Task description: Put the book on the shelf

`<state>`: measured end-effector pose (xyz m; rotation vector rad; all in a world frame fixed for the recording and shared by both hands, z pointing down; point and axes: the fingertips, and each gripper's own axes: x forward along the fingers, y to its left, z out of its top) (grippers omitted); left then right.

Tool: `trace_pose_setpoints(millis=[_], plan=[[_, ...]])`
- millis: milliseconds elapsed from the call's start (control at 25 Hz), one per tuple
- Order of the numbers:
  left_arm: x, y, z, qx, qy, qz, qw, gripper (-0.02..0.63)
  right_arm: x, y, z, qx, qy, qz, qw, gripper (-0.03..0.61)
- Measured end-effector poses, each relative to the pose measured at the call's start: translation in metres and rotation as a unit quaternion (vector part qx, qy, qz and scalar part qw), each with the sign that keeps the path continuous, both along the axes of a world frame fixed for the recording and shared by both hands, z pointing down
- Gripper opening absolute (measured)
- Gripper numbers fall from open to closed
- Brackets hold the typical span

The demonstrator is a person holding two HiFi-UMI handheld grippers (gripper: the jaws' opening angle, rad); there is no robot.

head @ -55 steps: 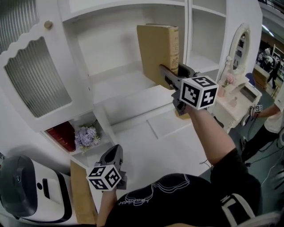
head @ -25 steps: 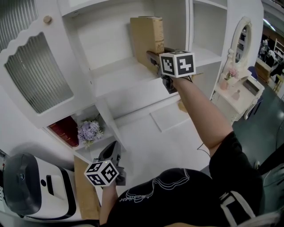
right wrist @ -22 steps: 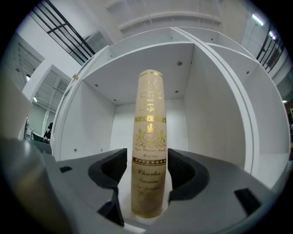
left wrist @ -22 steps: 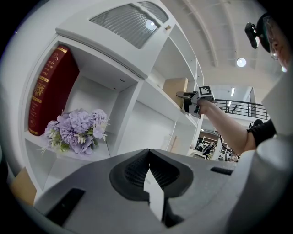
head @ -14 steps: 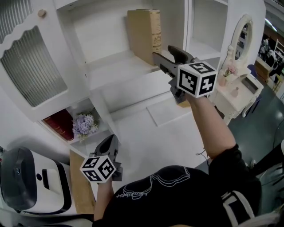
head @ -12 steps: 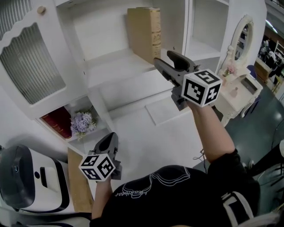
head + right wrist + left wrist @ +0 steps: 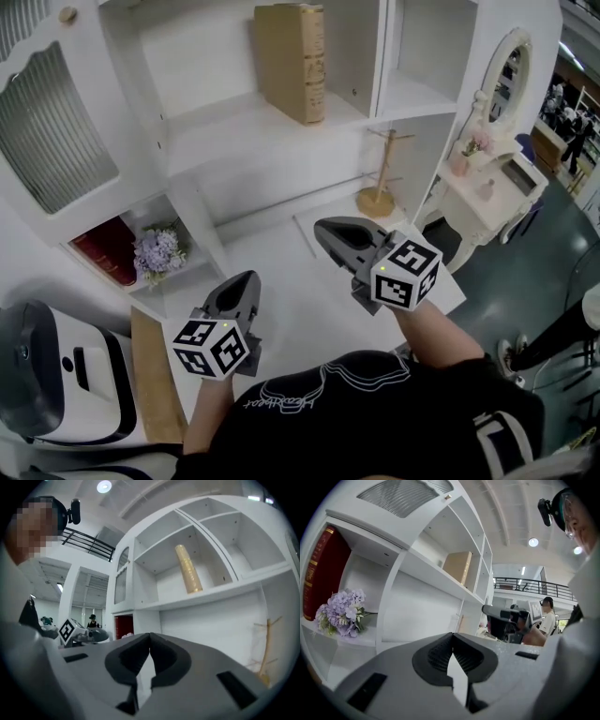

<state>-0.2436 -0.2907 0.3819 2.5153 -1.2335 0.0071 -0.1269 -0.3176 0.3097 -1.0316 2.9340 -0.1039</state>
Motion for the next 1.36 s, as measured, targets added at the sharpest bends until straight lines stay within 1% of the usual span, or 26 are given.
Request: trace_pose_setpoints(millis=[80,160,240,360,480,600,760,920,1120,1360], plan=[[0.003,0.002,0.003,-0.004,0.0,0.001,1.0,0.003,-0.004,0.009,0.026,-0.021,0.007,-0.019,1.0,0.006],[0.004,0.004,0.006,-0.009,-0.003,0.0,1.0,0.002,-0.004,0.016,0.043,-0.024,0.02,-0.024,0.999,0.006],[0.004,0.007,0.01,-0.014,-0.004,-0.002,0.9999,0.002,0.0,0.022,0.051,-0.023,0.019,-0.028,0.999,0.005],[0.005,0.012,0.016,-0.024,0.003,-0.004,0.9997,0.002,0.011,0.031,0.058,-0.02,0.005,-0.021,1.0,0.005],[0.003,0.015,0.019,-0.027,0.004,-0.012,0.9996,0.002,0.017,0.035,0.068,-0.025,0.004,-0.013,1.0,0.005],[0.002,0.017,0.022,-0.028,0.004,-0.017,0.9994,0.003,0.017,0.039,0.073,-0.033,0.004,-0.016,0.999,0.005],[0.004,0.021,0.024,-0.034,0.002,-0.019,0.9993,0.002,0.018,0.044,0.078,-0.048,-0.015,-0.029,0.998,0.005],[0.006,0.024,0.026,-0.033,-0.004,-0.016,0.9993,0.002,0.019,0.048,0.083,-0.052,-0.021,-0.03,0.998,0.005],[-0.002,0.025,0.029,-0.03,-0.006,-0.023,0.9993,0.002,0.015,0.048,0.092,-0.063,-0.027,-0.037,0.997,0.005],[-0.009,0.025,0.032,-0.039,0.007,-0.029,0.9988,0.003,0.011,0.047,0.095,-0.075,-0.026,-0.04,0.996,0.005]])
